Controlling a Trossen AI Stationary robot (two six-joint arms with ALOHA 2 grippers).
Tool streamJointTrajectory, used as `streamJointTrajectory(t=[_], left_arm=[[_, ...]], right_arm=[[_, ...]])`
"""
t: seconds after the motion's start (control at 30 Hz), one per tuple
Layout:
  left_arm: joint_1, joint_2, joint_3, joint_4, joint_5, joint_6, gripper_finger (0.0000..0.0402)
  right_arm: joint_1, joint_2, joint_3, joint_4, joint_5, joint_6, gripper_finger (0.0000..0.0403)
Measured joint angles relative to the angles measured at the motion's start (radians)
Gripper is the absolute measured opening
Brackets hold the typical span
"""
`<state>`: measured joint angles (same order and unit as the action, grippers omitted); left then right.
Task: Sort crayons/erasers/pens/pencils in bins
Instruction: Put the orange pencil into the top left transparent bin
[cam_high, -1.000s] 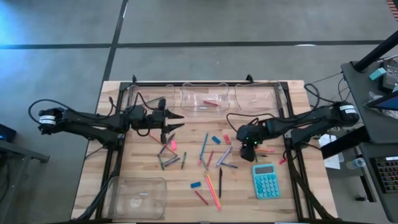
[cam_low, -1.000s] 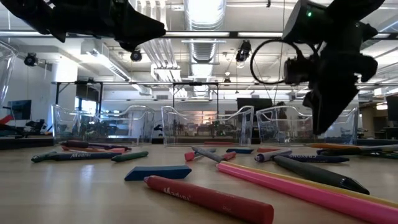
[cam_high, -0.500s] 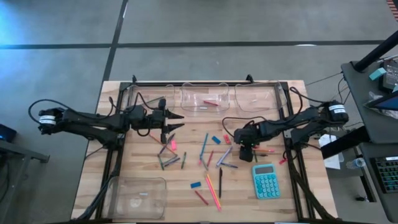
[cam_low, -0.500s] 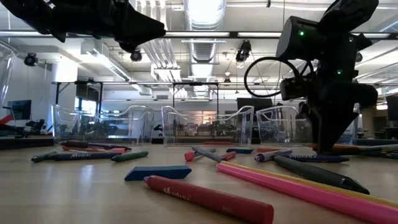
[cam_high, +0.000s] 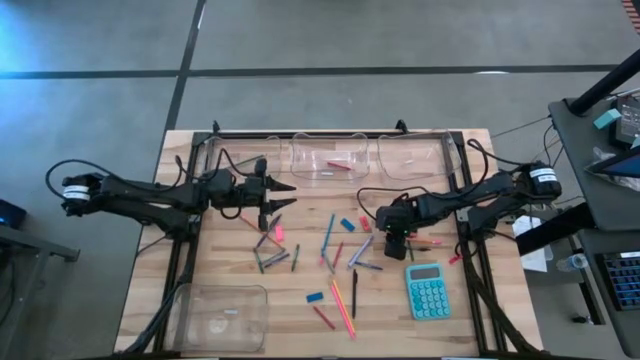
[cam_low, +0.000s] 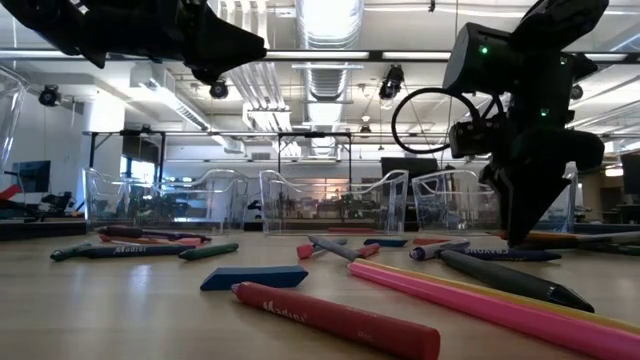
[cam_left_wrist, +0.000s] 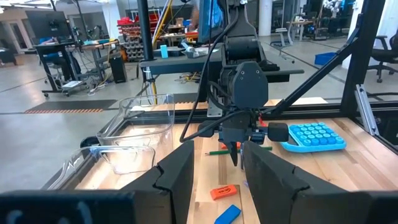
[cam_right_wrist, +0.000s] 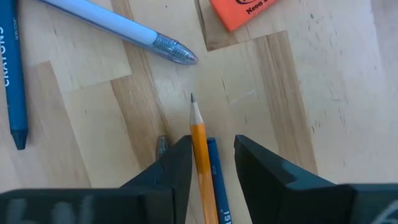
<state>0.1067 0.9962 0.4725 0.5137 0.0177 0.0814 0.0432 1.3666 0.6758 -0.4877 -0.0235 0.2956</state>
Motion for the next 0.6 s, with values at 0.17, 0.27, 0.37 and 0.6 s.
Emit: streamJointTrajectory(t=[0.17,0.27,0.37,0.6], left_arm=[[0.000,0.000,0.000,0.000,0.000,0.000,0.0125],[0.000,0.000,-0.001,0.000,0.000,0.000,0.0125],[0.000,0.000,-0.001,-0.001,0.000,0.000,0.0125],[0.000,0.000,-0.001,-0.001,0.000,0.000,0.0125]], right_arm=[[0.000,-0.002,0.000,-0.005,0.000,0.008,0.0111],[0.000,-0.009,0.001,-0.009,0.000,0.018,0.0111],[0.000,-0.021,0.013,-0.033,0.000,0.020,0.0111],[0.000,-0.069,0.073,-0.106,0.000,0.027,0.0111]])
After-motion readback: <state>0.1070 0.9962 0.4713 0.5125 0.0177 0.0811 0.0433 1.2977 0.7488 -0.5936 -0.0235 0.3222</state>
